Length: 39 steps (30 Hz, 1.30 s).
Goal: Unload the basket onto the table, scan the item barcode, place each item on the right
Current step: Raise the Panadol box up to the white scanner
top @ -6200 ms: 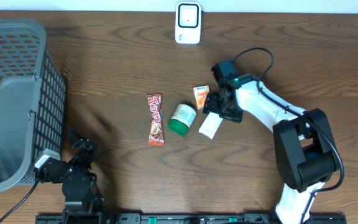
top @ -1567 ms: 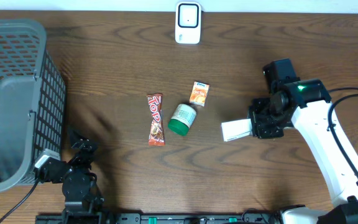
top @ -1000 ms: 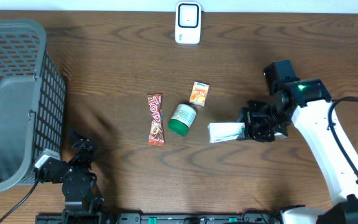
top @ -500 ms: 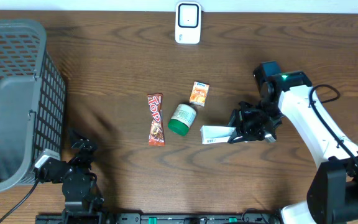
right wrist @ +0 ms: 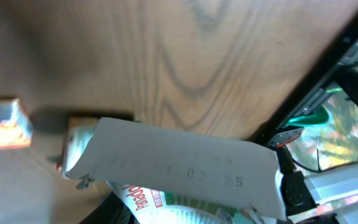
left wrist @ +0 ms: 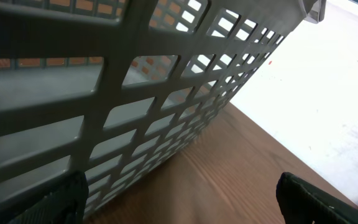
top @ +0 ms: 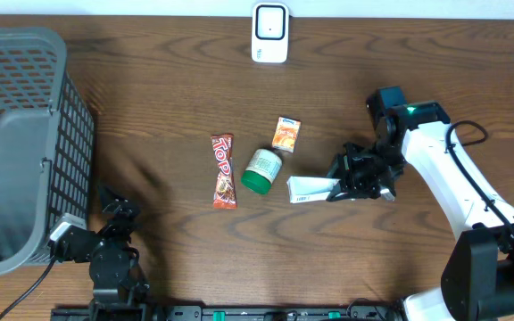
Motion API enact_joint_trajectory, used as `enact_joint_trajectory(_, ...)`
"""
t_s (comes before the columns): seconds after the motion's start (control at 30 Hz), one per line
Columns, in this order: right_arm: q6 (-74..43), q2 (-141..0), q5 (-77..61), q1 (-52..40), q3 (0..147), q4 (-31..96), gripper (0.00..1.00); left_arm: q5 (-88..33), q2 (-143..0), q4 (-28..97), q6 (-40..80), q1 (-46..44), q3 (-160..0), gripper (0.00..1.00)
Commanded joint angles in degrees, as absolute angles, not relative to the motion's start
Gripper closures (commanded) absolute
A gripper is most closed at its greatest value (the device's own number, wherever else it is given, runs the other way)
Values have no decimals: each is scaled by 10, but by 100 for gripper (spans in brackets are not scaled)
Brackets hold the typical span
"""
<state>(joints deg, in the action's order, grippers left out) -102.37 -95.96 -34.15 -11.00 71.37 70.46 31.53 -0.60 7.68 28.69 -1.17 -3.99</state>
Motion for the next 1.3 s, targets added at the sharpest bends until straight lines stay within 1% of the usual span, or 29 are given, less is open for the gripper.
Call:
enact_joint_trajectory(0.0, -962, -961, -357, -107, 712, 676, 68, 326, -2, 90, 286, -10, -30, 3)
enact_joint_trajectory(0.07, -915, -961, -359, -107, 712, 650, 69, 326, -2, 90, 286, -10, -30, 3)
enact_joint_trajectory(0.13, -837, -961, -359, -107, 712, 609, 73, 326, -2, 90, 286, -10, -30, 3)
enact_joint_trajectory(0.2, -770, -961, -360, -107, 712, 568, 76, 326, -2, 90, 286, -10, -30, 3)
enact_joint_trajectory(0.23, -722, -961, -364, -107, 712, 533, 76, 326, -2, 90, 286, -10, -30, 3)
enact_joint_trajectory(0.3, -665, -961, -363, -108, 712, 485, 74, 326, -2, 90, 286, -10, -30, 3)
enact_joint_trajectory(0.43, -582, -961, -363, -110, 712, 385, 73, 326, -2, 90, 286, -10, -30, 3)
enact_joint_trajectory(0.5, -561, -961, -349, -114, 712, 328, 73, 326, -2, 90, 286, -10, -30, 3)
enact_joint_trajectory(0.67, -556, -961, -301, -123, 712, 211, 75, 326, -2, 90, 286, -10, -30, 3)
enact_joint_trajectory(0.87, -557, -964, -257, -142, 712, 64, 73, 326, -2, 90, 286, -10, -30, 3)
enact_joint_trajectory(1.0, -557, -976, -244, -150, 712, -48, 68, 326, -2, 90, 286, -10, -30, 3)
enact_joint_trajectory(1.07, -559, -990, -240, -150, 712, -96, 68, 326, -2, 90, 286, -10, -30, 3)
enact_joint_trajectory(1.17, -593, -1028, -238, -150, 712, -177, 67, 326, -2, 90, 286, -10, -30, 3)
enact_joint_trajectory(1.27, -644, -1089, -238, -148, 712, -305, 67, 326, -2, 90, 286, -10, -30, 3)
